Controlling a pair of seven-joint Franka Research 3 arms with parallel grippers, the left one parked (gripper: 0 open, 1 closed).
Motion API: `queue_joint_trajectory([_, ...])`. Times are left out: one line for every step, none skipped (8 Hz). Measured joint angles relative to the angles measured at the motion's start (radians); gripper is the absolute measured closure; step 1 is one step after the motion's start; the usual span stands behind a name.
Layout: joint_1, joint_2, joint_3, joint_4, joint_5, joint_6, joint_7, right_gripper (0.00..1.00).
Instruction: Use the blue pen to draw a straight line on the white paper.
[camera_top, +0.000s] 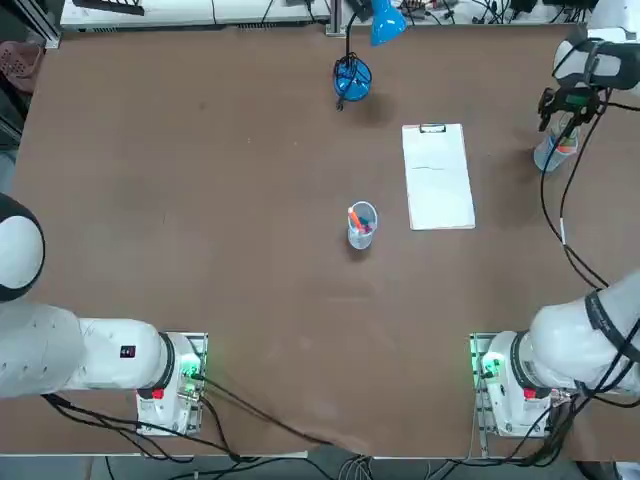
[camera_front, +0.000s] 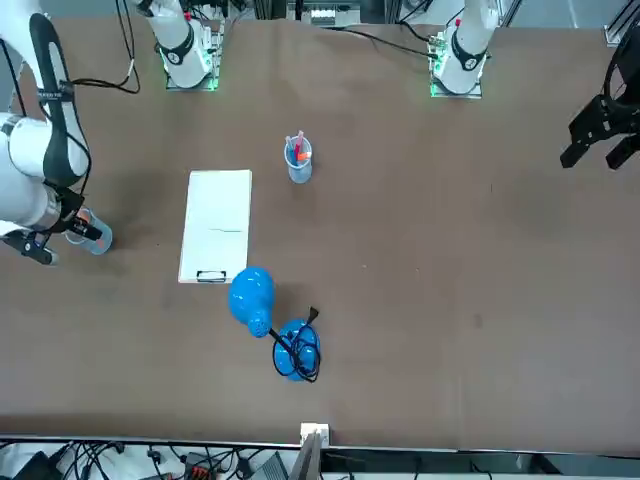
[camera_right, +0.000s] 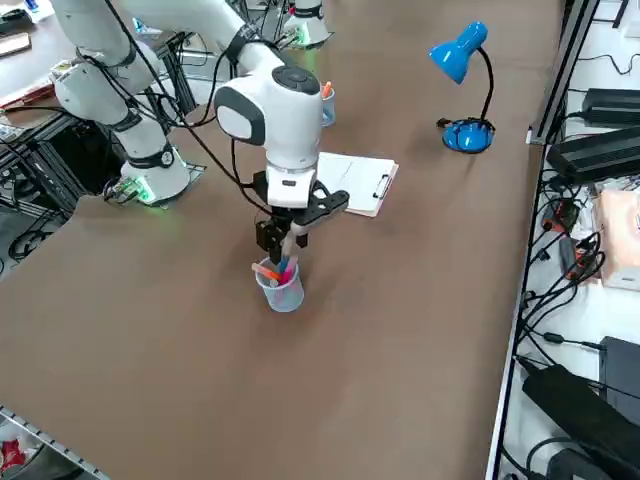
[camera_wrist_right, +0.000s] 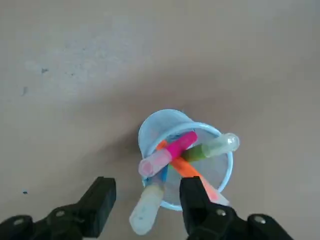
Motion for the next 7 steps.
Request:
queue_joint_trajectory([-0.004,0.003,0.0,0.0,0.0,0.001,0.0,0.23])
queue_joint_trajectory([-0.008,0.004,0.0,0.0,0.0,0.001,0.0,0.26])
queue_joint_trajectory([-0.012,0.004,0.0,0.0,0.0,0.001,0.0,0.28])
queue_joint_trajectory([-0.016,0.004,0.0,0.0,0.0,0.0,0.0,0.29])
queue_joint_trajectory([-0.017,0.004,0.0,0.0,0.0,0.0,0.0,0.32])
queue_joint_trajectory([-0.017,0.005,0.0,-0.001,0.0,-0.001,0.0,0.35])
queue_joint_trajectory([-0.017,0.005,0.0,-0.002,0.0,-0.002,0.0,0.36])
